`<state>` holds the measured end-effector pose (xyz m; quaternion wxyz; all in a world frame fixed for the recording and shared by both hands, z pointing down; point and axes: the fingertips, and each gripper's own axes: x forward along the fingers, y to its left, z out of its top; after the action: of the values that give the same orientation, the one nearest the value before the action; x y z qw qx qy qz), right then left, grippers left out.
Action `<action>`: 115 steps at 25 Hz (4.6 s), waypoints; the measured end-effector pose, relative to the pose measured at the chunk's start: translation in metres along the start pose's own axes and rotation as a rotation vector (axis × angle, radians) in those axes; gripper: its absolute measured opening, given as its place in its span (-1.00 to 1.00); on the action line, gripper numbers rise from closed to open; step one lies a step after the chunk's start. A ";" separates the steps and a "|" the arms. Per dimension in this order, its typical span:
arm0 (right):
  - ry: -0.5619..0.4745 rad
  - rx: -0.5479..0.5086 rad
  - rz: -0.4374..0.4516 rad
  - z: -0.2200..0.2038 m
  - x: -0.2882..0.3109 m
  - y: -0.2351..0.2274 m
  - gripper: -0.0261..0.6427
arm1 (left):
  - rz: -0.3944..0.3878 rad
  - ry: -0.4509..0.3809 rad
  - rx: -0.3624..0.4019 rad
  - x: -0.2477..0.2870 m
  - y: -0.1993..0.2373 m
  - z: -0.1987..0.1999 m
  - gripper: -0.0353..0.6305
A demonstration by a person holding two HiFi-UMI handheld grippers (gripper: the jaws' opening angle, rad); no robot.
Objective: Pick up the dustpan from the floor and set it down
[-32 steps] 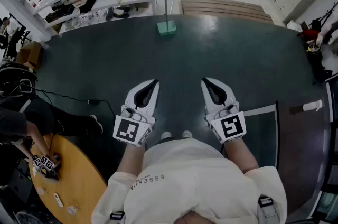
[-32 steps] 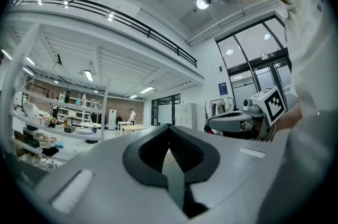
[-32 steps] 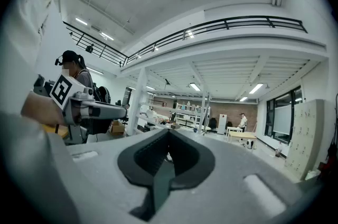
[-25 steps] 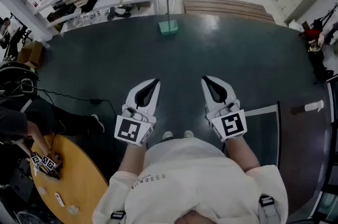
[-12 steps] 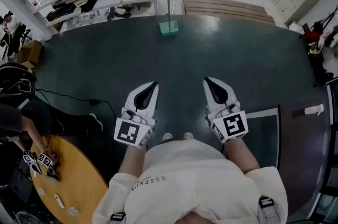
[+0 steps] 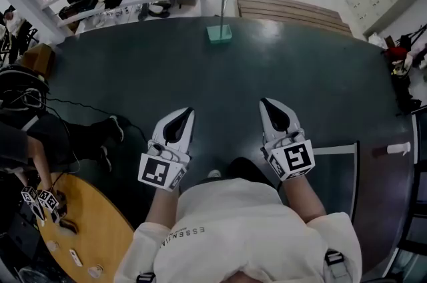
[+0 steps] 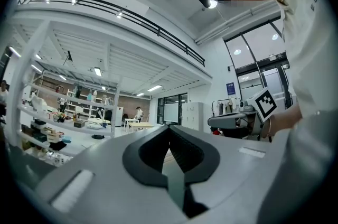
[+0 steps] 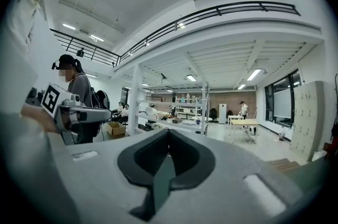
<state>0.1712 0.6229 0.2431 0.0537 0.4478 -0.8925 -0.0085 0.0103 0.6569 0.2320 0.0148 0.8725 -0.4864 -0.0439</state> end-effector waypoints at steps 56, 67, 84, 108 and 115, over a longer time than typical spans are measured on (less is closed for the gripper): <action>0.866 0.282 -0.163 -0.320 0.812 -0.421 -0.48 | -0.198 0.264 -0.255 0.689 0.567 -0.227 -0.84; 1.100 0.435 -0.174 -0.456 0.829 -0.427 -0.22 | -0.131 0.374 -0.393 0.694 0.574 -0.309 -0.84; 1.124 0.381 -0.060 -0.418 0.803 -0.430 -0.82 | -0.096 0.332 -0.416 0.683 0.583 -0.255 -0.84; 0.900 0.182 -0.091 -0.189 0.725 -0.441 -0.82 | 0.009 0.171 -0.096 0.646 0.628 -0.135 -0.84; 0.937 0.180 -0.078 -0.200 0.715 -0.437 -0.82 | -0.014 0.198 -0.148 0.648 0.608 -0.149 -0.84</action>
<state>0.1166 -0.2045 0.4772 0.4109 0.4396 -0.7518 0.2695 -0.1526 -0.2161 0.3821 0.1268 0.8726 -0.4717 0.0066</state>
